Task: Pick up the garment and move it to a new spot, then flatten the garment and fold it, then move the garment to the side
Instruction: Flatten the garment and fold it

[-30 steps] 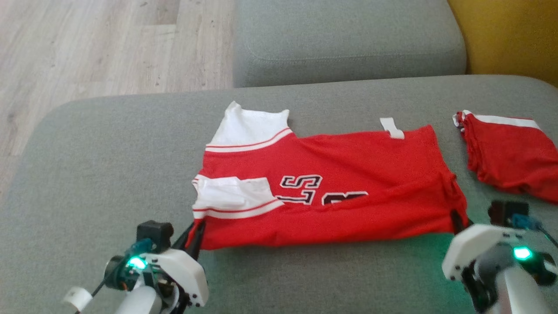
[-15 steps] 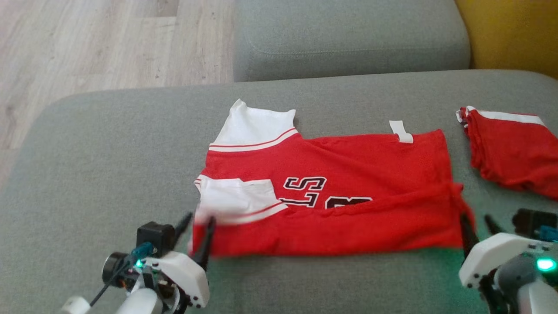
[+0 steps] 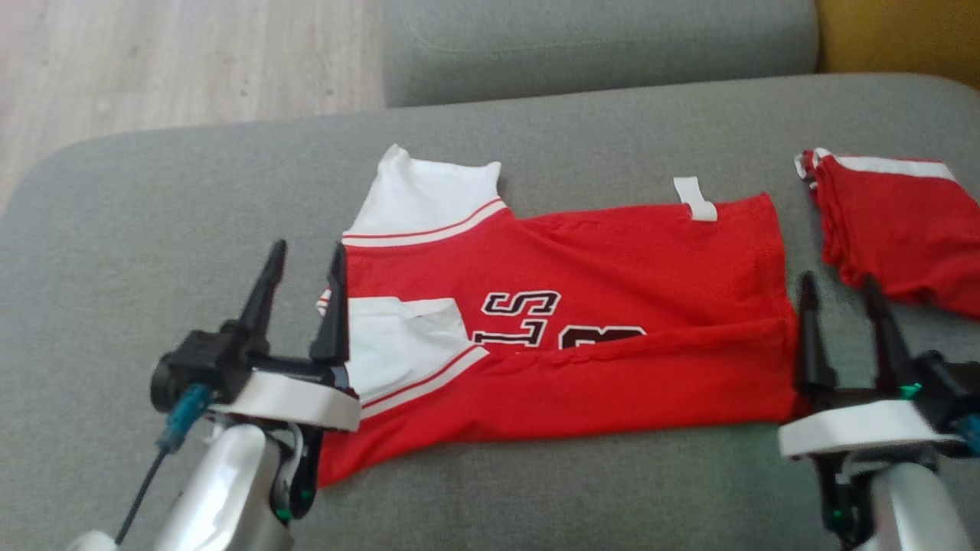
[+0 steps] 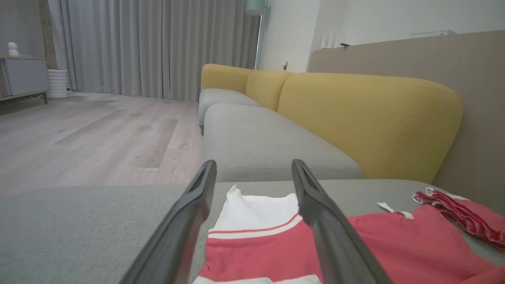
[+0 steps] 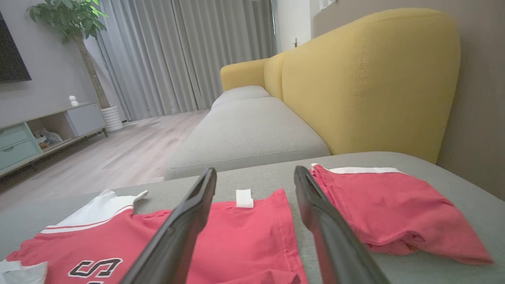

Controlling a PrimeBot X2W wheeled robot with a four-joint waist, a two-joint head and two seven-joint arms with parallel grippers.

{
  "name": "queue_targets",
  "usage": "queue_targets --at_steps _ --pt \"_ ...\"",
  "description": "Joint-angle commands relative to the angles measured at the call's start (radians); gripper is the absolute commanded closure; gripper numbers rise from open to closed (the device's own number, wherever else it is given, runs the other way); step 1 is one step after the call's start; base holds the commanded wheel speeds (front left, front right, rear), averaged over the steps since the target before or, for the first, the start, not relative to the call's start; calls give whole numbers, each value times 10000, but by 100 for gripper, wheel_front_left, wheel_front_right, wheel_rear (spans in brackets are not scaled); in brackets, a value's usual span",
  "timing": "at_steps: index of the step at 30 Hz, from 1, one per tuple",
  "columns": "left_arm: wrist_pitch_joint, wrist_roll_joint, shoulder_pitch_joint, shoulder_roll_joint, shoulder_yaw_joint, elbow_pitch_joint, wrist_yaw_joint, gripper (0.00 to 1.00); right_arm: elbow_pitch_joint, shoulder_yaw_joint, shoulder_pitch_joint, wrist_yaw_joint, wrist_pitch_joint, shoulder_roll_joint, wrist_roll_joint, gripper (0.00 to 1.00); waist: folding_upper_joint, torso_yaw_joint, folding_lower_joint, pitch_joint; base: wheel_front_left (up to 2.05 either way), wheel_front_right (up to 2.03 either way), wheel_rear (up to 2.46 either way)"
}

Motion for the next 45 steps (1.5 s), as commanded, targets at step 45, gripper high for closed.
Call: queue_targets --at_steps 45 --pt "5762 -2584 -8594 4306 -3960 4577 -1322 0 -1124 2448 -3365 -7 -593 -83 2330 0 0 -2881 -1 4416 0 0 0"
